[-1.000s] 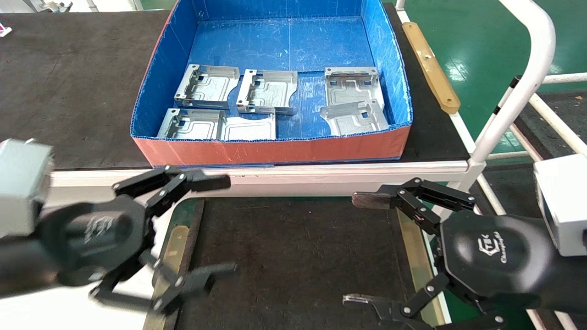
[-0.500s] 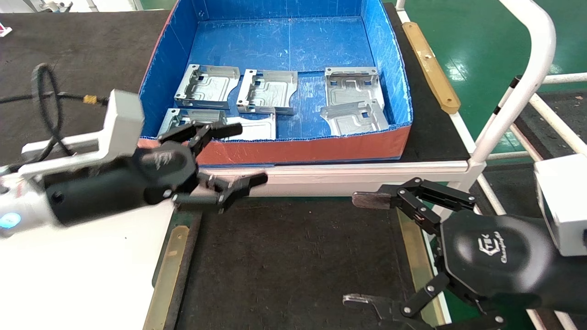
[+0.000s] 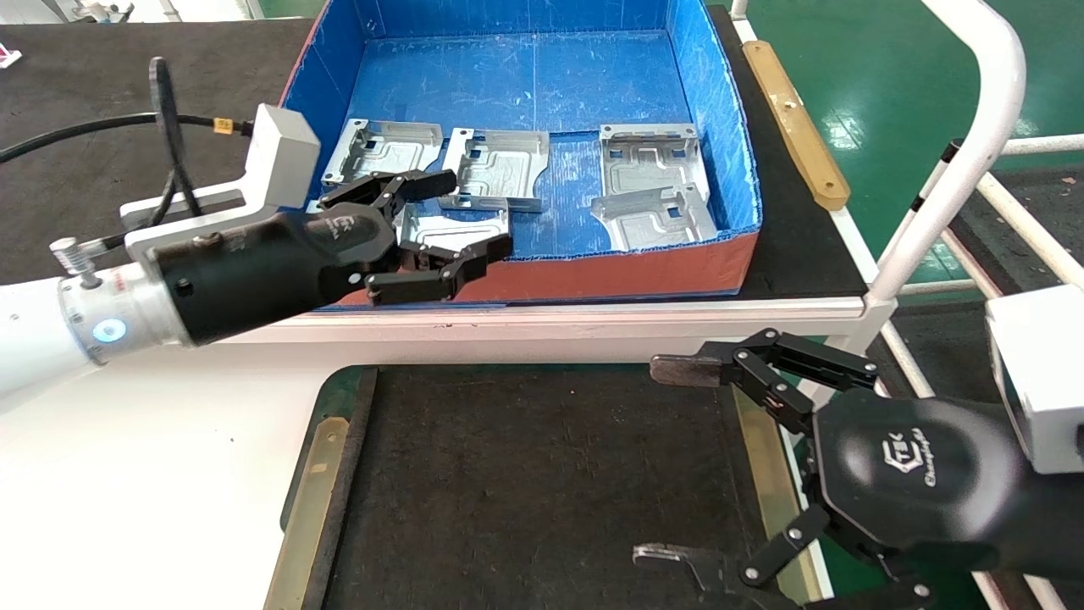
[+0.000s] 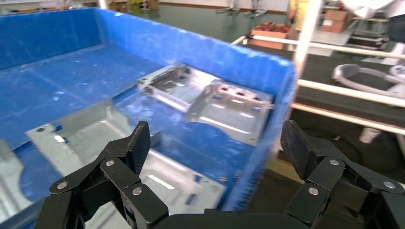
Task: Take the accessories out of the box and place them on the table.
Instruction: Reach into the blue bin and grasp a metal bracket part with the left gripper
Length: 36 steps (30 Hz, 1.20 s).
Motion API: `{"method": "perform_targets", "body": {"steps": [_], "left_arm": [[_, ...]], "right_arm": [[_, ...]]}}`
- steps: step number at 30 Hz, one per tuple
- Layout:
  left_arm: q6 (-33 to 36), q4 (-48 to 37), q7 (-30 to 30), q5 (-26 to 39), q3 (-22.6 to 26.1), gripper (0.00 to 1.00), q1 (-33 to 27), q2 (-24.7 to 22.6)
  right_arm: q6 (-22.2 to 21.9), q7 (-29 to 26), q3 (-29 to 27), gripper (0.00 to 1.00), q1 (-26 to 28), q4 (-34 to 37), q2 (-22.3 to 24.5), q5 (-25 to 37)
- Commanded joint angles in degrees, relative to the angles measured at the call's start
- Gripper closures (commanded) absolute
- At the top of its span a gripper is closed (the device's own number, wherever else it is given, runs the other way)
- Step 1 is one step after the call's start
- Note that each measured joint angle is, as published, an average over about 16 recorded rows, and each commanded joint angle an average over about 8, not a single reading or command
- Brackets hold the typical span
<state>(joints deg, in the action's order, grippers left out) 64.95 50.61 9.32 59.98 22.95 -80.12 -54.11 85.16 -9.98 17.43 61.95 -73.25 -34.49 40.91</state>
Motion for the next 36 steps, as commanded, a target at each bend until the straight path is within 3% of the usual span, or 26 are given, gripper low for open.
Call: {"method": "perform_targets", "body": {"steps": [1, 20, 36], "left_arm": [[-1.02, -0.99, -0.22, 0.76, 0.26, 0.0, -0.77, -0.8], [-13.04, -22.21, -9.17, 10.48, 3.41, 0.0, -14.13, -10.61], [-21.18, -35.5, -14.93, 12.2, 3.47, 0.0, -19.04, -17.12]], "right_arm": [[0.0, 0.0, 0.01, 0.0, 0.0, 0.0, 0.0, 0.0], [-0.02, 0.03, 0.05, 0.0, 0.01, 0.0, 0.02, -0.03], [-0.04, 0.04, 0.09, 0.0, 0.02, 0.0, 0.04, -0.06]]}}
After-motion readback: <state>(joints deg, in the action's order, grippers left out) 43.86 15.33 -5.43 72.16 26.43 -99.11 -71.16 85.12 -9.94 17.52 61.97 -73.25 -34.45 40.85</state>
